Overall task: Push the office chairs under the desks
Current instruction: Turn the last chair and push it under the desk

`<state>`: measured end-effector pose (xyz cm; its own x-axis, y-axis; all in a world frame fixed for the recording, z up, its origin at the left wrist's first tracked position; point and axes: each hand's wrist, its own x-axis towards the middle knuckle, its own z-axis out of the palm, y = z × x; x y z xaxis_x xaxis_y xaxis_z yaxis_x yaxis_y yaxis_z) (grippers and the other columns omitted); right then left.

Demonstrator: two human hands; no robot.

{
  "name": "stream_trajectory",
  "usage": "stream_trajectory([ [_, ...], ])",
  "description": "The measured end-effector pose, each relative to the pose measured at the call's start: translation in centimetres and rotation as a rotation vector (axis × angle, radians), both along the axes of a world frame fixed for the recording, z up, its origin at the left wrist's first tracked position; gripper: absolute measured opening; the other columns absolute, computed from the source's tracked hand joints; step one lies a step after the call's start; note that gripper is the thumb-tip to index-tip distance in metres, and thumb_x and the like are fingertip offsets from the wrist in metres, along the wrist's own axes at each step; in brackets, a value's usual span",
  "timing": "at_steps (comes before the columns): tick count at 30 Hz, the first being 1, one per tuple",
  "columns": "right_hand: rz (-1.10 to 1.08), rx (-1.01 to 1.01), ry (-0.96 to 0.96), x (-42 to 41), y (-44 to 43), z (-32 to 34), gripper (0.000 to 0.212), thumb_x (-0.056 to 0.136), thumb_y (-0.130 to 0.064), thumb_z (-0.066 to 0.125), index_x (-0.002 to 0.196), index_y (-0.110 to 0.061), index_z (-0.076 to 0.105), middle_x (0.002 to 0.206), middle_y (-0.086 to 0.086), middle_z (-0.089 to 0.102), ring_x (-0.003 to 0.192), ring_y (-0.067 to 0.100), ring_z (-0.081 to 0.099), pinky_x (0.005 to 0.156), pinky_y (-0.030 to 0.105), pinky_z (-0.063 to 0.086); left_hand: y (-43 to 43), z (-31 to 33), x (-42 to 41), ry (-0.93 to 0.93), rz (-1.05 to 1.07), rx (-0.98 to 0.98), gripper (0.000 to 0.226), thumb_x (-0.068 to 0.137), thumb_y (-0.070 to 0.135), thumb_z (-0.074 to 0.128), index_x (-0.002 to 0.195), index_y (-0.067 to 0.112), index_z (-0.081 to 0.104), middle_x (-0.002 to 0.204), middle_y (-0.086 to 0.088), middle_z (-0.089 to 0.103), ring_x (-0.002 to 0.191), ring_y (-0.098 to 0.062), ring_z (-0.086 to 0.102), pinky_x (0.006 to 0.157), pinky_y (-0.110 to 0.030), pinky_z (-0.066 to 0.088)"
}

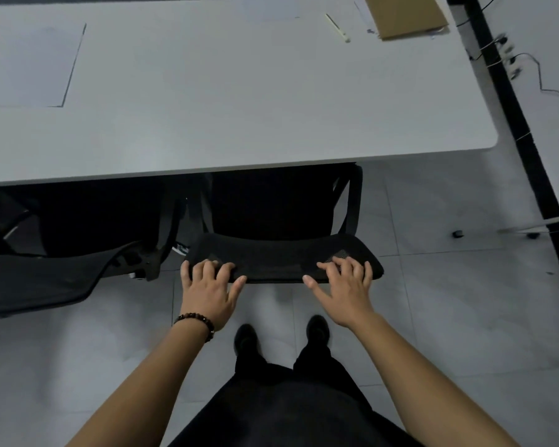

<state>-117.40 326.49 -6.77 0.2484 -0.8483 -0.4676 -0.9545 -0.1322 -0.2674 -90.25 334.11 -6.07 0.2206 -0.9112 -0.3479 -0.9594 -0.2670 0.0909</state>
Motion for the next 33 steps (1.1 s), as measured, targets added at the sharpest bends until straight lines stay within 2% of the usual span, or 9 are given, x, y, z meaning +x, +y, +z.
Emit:
stream_trajectory([
  [12, 0.050, -0.008, 0.000, -1.3, 0.6, 0.3, 0.079, 0.086, -0.082, 0.017, 0.142, -0.034, 0.045, 0.154, 0.005, 0.034, 0.146, 0.027, 0.012, 0.119, 0.052, -0.011, 2.2, 0.0, -1.5, 0.005, 0.041, 0.068, 0.068, 0.090, 0.065, 0.007, 0.130, 0.029, 0.049, 0.124, -0.005, 0.052, 0.127, -0.030, 0.039, 0.116, -0.055, 0.003],
  [21, 0.046, -0.036, 0.001, -1.0, -0.8, -0.1, 0.081, 0.085, -0.083, 0.015, 0.141, -0.034, 0.047, 0.151, 0.004, 0.036, 0.145, 0.026, 0.014, 0.119, 0.051, -0.009, 0.6, -0.4, -1.0, -0.008, 0.021, 0.017, 0.065, 0.091, 0.065, 0.010, 0.125, 0.029, 0.052, 0.118, -0.005, 0.052, 0.122, -0.031, 0.041, 0.115, -0.056, 0.005],
  [33, 0.069, -0.013, 0.013, -0.7, -0.5, 0.2, 0.080, 0.085, -0.082, 0.016, 0.144, -0.033, 0.042, 0.155, 0.005, 0.032, 0.147, 0.030, 0.010, 0.118, 0.054, -0.010, 1.4, 0.1, -1.1, 0.019, 0.067, 0.046, 0.065, 0.090, 0.065, 0.009, 0.132, 0.031, 0.046, 0.126, -0.003, 0.048, 0.128, -0.027, 0.036, 0.116, -0.053, -0.003],
])
